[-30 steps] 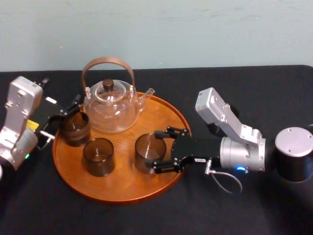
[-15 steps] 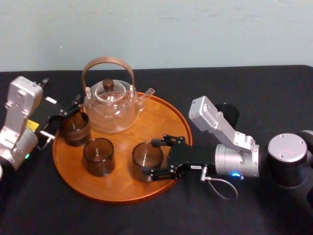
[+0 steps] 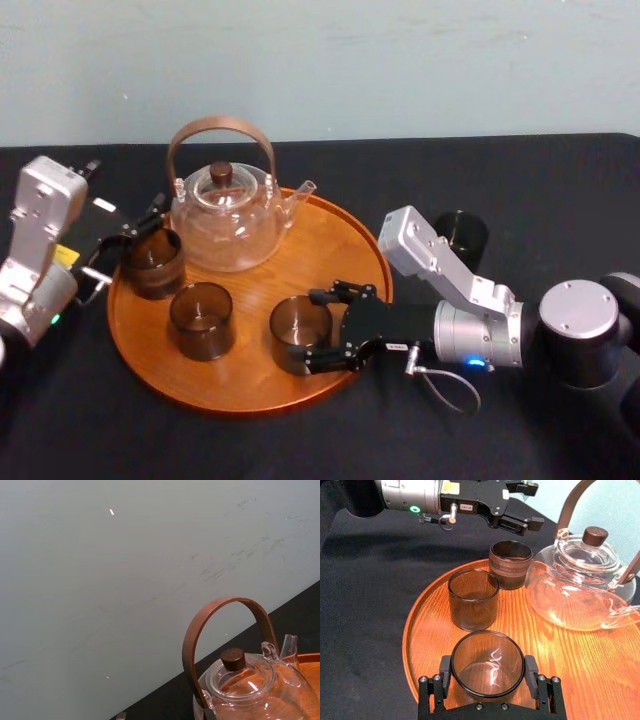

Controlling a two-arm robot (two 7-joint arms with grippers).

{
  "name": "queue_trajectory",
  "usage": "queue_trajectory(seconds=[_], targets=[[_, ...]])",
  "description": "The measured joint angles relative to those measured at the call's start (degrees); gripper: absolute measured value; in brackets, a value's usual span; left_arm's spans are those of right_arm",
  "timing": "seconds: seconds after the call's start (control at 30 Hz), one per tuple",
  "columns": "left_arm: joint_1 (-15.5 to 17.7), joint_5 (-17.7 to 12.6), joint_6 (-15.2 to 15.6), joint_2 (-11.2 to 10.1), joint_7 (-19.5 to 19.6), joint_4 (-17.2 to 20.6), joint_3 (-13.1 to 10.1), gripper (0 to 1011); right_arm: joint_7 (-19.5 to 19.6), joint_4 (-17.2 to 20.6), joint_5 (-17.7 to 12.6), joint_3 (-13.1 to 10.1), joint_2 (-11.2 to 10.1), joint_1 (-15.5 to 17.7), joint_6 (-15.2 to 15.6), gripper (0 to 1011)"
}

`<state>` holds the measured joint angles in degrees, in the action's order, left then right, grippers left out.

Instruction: Pick up the glass from the table and place it on the tray.

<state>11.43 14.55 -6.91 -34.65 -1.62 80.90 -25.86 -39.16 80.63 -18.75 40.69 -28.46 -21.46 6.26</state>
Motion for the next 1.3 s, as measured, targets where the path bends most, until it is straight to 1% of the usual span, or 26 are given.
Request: queue_trajectory(seconds=[0.37, 0.43, 0.53, 1.1, 1.3], targets=[[0.0, 0.0, 0.0, 0.0, 0.0, 0.0, 0.0, 1001, -0.08, 0.04, -0.07, -0.07, -0.04, 0.0, 0.06, 898], [0.0, 0.0, 0.0, 0.0, 0.0, 0.0, 0.0, 1001, -0.11, 0.03, -0.03, -0.07, -0.07, 0.0, 0.11, 927], [0.0, 0.0, 0.0, 0.0, 0.0, 0.0, 0.0, 1001, -0.14, 0.03, -0.06, -0.08, -0.08, 0.0, 0.12, 1000], [0.0, 0.0, 0.0, 0.0, 0.0, 0.0, 0.0, 1001, -0.28, 0.08, -0.26, -0.15, -0.1, 0.0, 0.17, 1002], [0.0, 0.0, 0.0, 0.0, 0.0, 0.0, 0.0, 1001, -0.81, 0.8, -1.22, -1.02, -0.66, 0.49, -0.1, 1002]])
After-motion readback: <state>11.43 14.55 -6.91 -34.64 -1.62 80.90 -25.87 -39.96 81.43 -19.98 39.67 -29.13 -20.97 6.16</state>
